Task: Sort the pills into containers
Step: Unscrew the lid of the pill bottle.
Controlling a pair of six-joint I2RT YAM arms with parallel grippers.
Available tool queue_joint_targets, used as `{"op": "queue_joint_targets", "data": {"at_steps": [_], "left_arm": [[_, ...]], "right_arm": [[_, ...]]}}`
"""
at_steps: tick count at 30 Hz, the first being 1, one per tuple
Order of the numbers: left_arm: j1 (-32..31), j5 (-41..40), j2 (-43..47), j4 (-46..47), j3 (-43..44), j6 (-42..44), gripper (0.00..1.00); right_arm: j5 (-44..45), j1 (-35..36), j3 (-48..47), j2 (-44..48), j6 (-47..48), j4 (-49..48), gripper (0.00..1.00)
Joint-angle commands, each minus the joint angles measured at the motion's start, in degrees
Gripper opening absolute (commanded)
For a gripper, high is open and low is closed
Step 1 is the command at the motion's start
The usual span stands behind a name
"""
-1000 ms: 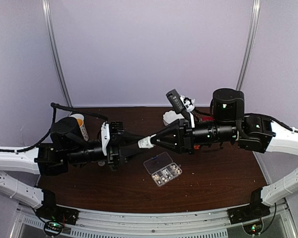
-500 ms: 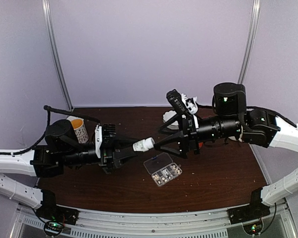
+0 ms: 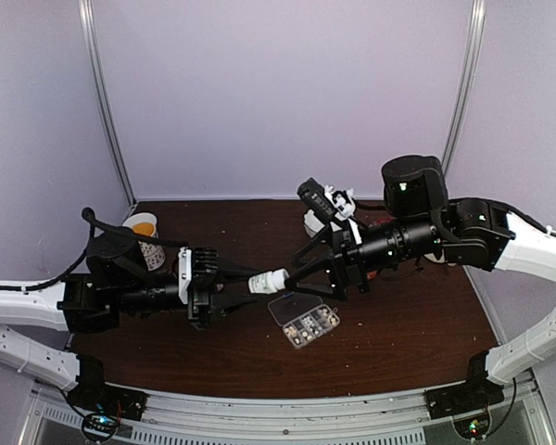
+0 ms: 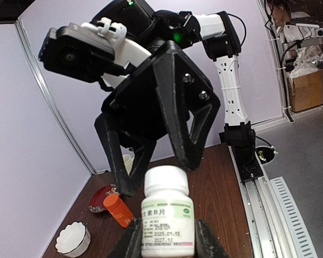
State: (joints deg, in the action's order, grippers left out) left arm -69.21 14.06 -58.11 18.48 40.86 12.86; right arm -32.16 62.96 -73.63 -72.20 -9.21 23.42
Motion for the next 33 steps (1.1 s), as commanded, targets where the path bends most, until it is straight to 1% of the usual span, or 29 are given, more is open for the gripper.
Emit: {"op": "queue_joint_targets", "data": {"at_steps": [1, 5, 8, 11, 13, 15, 16, 18, 20, 21, 22, 23, 25, 27, 28, 31, 33], "left_arm": [[0.0, -0.2, -0.6, 1.4, 0.6, 2.1, 0.0], [0.0, 0.2, -0.9, 1.3, 0.9, 2.0, 0.0], [0.0, 0.3, -0.9, 1.0, 1.0, 1.8, 0.0], [0.0, 0.4, -1.0, 0.9, 0.9, 1.5, 0.0], [0.0, 0.5, -1.1, 0.8, 0.8, 1.2, 0.0], [0.0, 0.6, -1.3, 0.5, 1.0, 1.1, 0.0], [0.0, 0.6, -1.5, 0.4, 1.1, 1.0, 0.0], [0.0, 0.4, -1.5, 0.4, 1.1, 1.0, 0.0], [0.0, 0.2, -1.6, 0.5, 1.1, 1.0, 0.0], [0.0, 0.3, -1.7, 0.6, 1.2, 0.8, 0.0], [0.0, 0.2, -1.8, 0.6, 1.1, 0.5, 0.0], [0.0, -0.1, -1.8, 0.8, 1.1, -0.1, 0.0], [0.0, -1.3, -1.9, 1.2, 1.1, -1.7, 0.0], [0.1, -1.7, -1.9, 2.5, 0.6, -4.0, 0.0], [0.7, -0.6, -1.9, 3.7, 0.1, -6.6, 0.0], [4.1, 6.8, -3.1, 5.6, 0.5, -14.8, 0.0], [6.3, 12.8, -4.4, 6.2, 1.6, -19.8, 0.0]], "right_arm": [[-0.9, -0.3, -1.9, -1.6, -1.8, 0.4, 0.57], [-1.8, -0.4, -2.0, -2.1, -2.1, -0.2, 0.5], [-2.4, -0.3, -2.1, -2.2, -1.7, -0.1, 0.37], [-2.5, -0.4, -2.0, -2.2, -1.5, -0.2, 0.3], [-2.4, -0.4, -2.0, -2.4, -1.5, -0.2, 0.3], [-2.6, -0.3, -2.1, -2.7, -1.6, -0.2, 0.35], [-2.6, -0.3, -2.2, -2.8, -1.7, -0.2, 0.36], [-2.7, -0.3, -2.4, -3.1, -1.7, -0.1, 0.32], [-2.7, -0.3, -2.5, -3.3, -1.7, 0.0, 0.3], [-2.8, -0.3, -2.5, -3.4, -1.7, 0.0, 0.26], [-3.2, -0.3, -2.6, -3.4, -1.6, 0.1, 0.19], [-3.3, -0.3, -2.8, -3.6, -1.4, 0.4, 0.14], [-3.3, -0.3, -2.9, -3.8, -0.8, 1.1, 0.06], [-2.8, -0.3, -2.8, -3.6, 0.5, 1.6, 0.04], [-2.7, -0.3, -2.5, -3.5, 1.3, 1.5, 0.03], [-2.9, -0.3, -2.3, -3.1, 6.1, 1.3, 0.02], [-2.8, -0.3, -2.4, -2.9, 11.6, 1.0, 0.01]]}}
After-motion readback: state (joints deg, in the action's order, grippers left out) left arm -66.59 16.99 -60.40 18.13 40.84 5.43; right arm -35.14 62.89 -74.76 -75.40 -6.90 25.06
